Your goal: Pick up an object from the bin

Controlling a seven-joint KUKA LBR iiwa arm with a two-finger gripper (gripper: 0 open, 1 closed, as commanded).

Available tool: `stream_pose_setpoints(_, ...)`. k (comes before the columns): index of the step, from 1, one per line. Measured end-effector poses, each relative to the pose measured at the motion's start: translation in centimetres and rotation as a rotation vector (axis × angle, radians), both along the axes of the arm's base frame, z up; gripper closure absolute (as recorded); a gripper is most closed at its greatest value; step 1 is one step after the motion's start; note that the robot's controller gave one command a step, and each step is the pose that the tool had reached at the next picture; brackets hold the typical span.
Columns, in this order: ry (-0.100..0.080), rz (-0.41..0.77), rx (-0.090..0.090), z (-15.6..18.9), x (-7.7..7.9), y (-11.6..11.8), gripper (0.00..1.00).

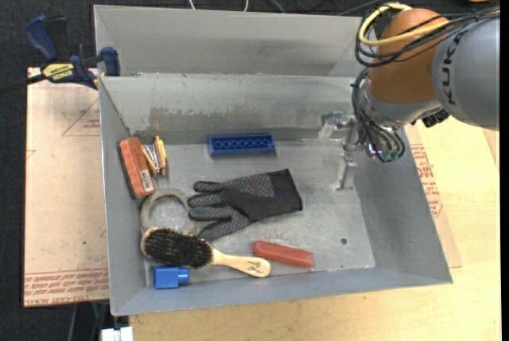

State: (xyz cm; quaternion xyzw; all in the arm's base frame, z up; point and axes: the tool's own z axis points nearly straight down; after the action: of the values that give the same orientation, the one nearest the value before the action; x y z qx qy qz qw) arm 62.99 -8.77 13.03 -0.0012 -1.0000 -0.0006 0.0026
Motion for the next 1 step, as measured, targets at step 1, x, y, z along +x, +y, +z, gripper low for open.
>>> stream_pose_setpoints(1,-0.007,0.002,-0.001,0.46,0.20,0.03,0.00)
